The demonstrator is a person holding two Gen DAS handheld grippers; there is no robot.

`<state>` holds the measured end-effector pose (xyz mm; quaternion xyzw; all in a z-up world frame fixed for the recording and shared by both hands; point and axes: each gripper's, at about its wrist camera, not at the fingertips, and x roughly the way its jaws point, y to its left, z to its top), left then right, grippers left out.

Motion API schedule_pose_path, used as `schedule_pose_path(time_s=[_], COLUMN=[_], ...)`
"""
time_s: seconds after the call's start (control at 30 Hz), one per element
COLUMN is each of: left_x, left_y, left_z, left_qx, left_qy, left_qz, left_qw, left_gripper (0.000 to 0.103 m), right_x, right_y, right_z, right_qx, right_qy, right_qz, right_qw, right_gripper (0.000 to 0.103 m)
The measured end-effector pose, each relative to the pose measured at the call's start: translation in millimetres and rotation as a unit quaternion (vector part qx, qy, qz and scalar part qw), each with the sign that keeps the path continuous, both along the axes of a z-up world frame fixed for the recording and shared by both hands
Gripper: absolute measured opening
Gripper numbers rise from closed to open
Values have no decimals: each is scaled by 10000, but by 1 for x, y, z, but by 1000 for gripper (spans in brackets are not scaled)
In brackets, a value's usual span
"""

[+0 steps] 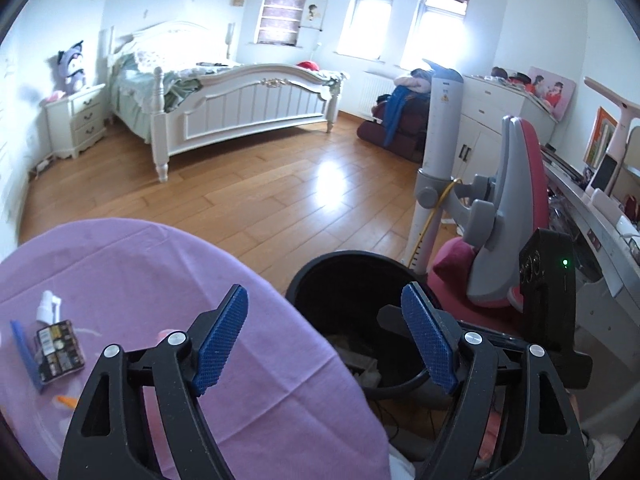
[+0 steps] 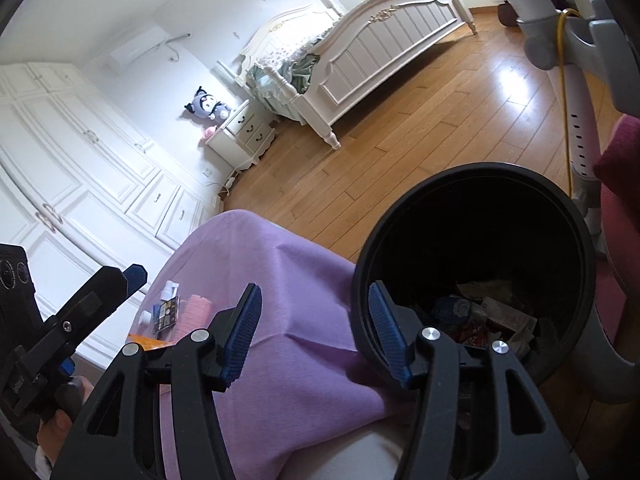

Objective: Collect trash
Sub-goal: 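Grasp the gold foil snack bar with left gripper while right gripper grasps orange bag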

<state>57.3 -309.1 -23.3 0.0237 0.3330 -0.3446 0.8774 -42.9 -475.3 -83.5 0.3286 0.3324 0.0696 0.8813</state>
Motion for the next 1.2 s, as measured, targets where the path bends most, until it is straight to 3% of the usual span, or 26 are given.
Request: schedule_pose_path(time_s=[0.23,0.43,0.57,0.7,0.9,1.07,1.17,1.2], left_x=[-7,-8,-2,-1,4,10,15,16], left_y=[91,195,262,312,343,352,351,350], left_z=[11,-2,-21,-38,-58,-68,-71,-71], left_qx=[-159,18,205,479,873,730,810,903], left_qy=[-117,-97,205,497,794,1135,1154,1120], left_qz=[633,1533,2092,2282,2321,2341,2377,2400], left_qw=[9978,9881,9774,9712,9655,9628,9610,9601], left_gripper=[79,79,79,79,76,60,51,44], right_x=[15,16,16,18,30,43,50,52], right_y=[67,129,162,191,224,237,237,237], right_z=[29,48,50,48,41,35,34,33], right_qx=[-456,-1092,-1357,-1544,-1893,-2171,-2273,-2272], right_qy=[-239,-424,-459,-414,-229,-72,-8,40], right_qz=[820,1708,2095,2360,2558,2602,2573,2592], right_qw=[9953,9783,9673,9585,9477,9408,9392,9387], right_gripper=[57,56,55,54,50,42,34,29])
